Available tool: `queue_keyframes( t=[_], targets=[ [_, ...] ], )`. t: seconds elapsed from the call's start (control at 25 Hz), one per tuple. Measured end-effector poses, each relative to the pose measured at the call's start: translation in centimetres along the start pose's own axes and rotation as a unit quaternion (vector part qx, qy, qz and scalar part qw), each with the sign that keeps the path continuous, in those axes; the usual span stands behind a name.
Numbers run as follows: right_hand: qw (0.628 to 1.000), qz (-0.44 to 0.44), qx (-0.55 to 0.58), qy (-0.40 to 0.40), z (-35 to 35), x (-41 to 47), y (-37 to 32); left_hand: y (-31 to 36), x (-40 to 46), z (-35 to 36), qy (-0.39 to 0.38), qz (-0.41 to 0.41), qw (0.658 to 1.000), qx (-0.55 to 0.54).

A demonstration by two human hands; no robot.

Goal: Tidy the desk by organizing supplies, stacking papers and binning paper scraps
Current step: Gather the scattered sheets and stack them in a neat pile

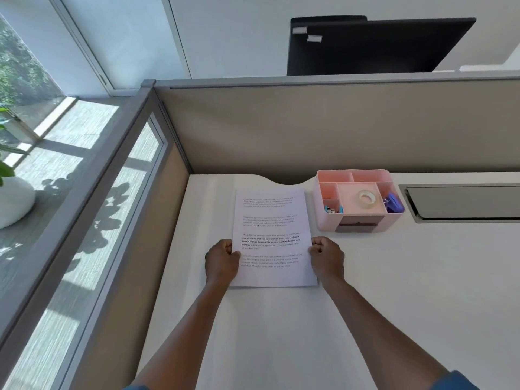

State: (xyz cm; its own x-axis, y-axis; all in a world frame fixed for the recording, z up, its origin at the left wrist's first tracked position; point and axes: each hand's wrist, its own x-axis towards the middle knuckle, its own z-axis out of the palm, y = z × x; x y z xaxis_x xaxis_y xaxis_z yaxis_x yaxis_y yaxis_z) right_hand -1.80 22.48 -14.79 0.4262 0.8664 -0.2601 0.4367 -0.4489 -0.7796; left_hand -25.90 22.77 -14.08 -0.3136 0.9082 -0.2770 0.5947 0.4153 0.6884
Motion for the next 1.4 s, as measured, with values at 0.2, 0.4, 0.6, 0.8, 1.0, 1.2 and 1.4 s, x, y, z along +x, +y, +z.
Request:
queue_keyframes(
  t=[0.2, 0.4, 0.6, 0.8, 1.0, 1.2, 1.4],
  targets=[
    [1.000, 0.001, -0.006, 0.020, 0.7, 0.2, -0.5, 0.5, 0.9, 0.6, 0.028, -0.022, 0.999, -0.027],
    [0.997, -0.046, -0.020, 0.058, 1.1, -0.3, 0.4, 1.0, 1.5, 1.1, 0.039, -0.028, 0.998, -0.031],
    [0.996, -0.059, 0.009, 0.073, 1.8, 1.2, -0.6, 1.8, 2.9, 1.2, 0.049, -0.021, 0.999, -0.003],
    [0.991, -0.093, 0.017, 0.095, 2.2, 2.2, -0.6, 2.7, 4.2, 1.3, 0.067, -0.014, 0.997, 0.026],
    [0.988, -0.105, 0.018, 0.112, 2.8, 2.1, -0.5, 2.5, 3.6, 1.0, 0.086, -0.011, 0.995, 0.047],
    [0.986, -0.114, -0.029, 0.120, 3.3, 1.2, 0.4, 1.5, 2.4, 0.4, 0.092, 0.016, 0.991, 0.095],
    [0.987, -0.117, -0.033, 0.102, 2.9, 1.5, 0.3, 1.8, 2.1, 0.2, 0.079, 0.012, 0.993, 0.092]
  ],
)
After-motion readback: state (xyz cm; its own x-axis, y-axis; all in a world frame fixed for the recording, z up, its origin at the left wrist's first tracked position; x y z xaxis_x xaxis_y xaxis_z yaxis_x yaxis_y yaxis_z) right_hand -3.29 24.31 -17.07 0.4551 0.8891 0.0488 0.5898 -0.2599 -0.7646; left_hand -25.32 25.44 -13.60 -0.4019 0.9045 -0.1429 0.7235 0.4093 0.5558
